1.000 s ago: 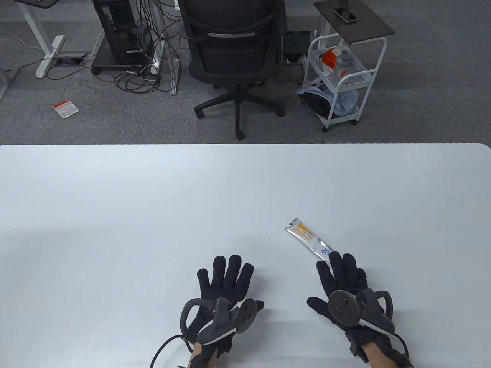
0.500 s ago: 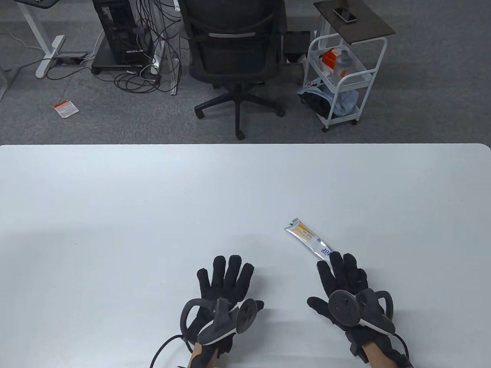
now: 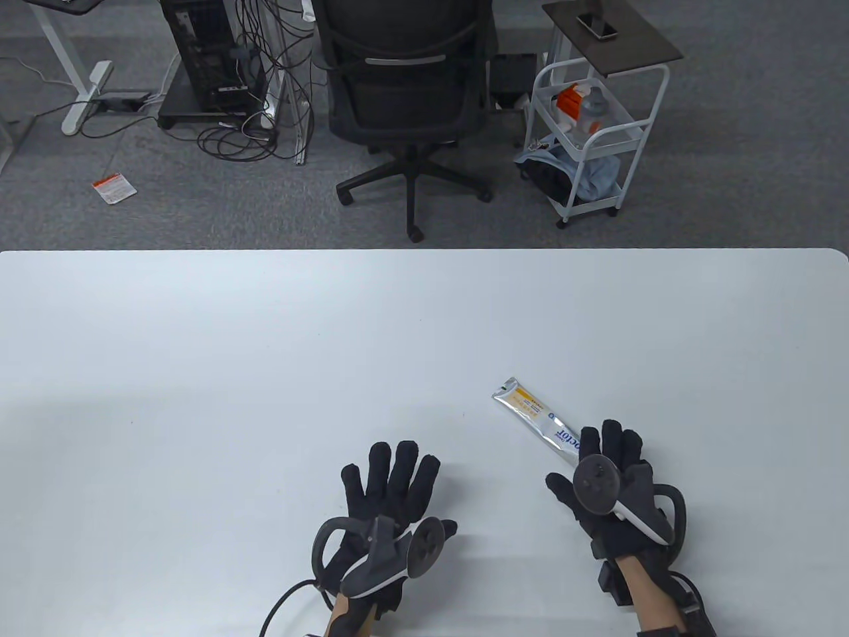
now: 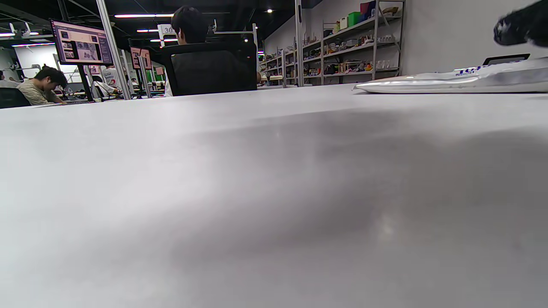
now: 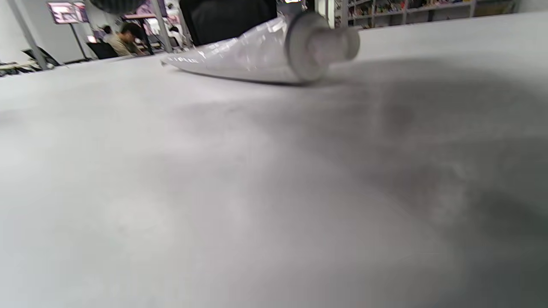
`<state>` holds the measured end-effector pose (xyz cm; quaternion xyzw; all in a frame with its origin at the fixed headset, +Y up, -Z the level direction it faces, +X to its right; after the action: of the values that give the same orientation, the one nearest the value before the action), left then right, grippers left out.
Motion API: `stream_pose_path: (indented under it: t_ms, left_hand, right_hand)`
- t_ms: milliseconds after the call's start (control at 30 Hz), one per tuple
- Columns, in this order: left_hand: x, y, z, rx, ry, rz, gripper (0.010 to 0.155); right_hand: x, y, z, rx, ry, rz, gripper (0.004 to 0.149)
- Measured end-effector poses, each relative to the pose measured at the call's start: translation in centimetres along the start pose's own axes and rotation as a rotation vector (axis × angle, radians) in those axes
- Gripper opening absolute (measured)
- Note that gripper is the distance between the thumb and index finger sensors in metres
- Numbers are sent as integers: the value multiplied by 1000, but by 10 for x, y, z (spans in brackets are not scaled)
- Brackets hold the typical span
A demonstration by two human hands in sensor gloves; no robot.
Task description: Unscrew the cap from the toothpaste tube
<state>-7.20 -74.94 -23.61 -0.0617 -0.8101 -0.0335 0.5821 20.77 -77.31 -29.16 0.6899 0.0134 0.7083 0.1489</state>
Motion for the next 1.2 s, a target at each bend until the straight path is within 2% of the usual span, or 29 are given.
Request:
stream_pose_path:
  t_ms: [133, 300, 400, 533, 667, 767, 900, 933, 1067, 1200]
  left_hand:
    - [0, 0, -1, 2, -3, -2, 87]
    - [1, 0, 0, 4, 0, -10, 87]
    - [1, 1, 0, 7, 1, -13, 87]
    - [1, 1, -1, 1, -4, -15, 87]
    - [1, 1, -1, 3, -4, -24, 87]
    - [2, 3, -4, 3, -24, -43, 88]
    - [6, 7, -14, -8, -91, -89, 89]
    - [8, 8, -19, -11, -118, -108, 89]
    - [11, 11, -31, -37, -181, -157, 90]
    - [13, 12, -34, -57, -198, -193, 89]
  right_hand:
    - [-9, 6, 0, 48, 52, -44, 85]
    - [-18, -1, 2, 119, 129, -2, 83]
    - [-22, 0, 6, 122, 149, -6, 74]
    - [-21, -5, 4, 152, 128, 72, 66]
    - [-9, -17, -10, 229, 67, 209, 63]
    - [9, -32, -16, 78, -49, 244, 63]
    - [28, -43, -18, -245, -186, 204, 62]
    - [32, -43, -22, -352, -254, 157, 62]
    - [38, -35, -41, -591, -426, -4, 61]
    - [44, -33, -54, -724, -524, -80, 61]
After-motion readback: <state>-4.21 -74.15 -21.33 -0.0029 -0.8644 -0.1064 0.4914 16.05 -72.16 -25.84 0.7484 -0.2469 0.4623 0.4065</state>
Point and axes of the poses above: the tracker on the back of each hand, its own z axis roughly to the little-finger side, its own x axis roughly from the fingertips to the wrist, y = z × x, the point moved 3 cm from there along -x, roughly from the wrist to the fingertips, and after that the axes turned 4 degrees about -x, right-handed, at the moved point
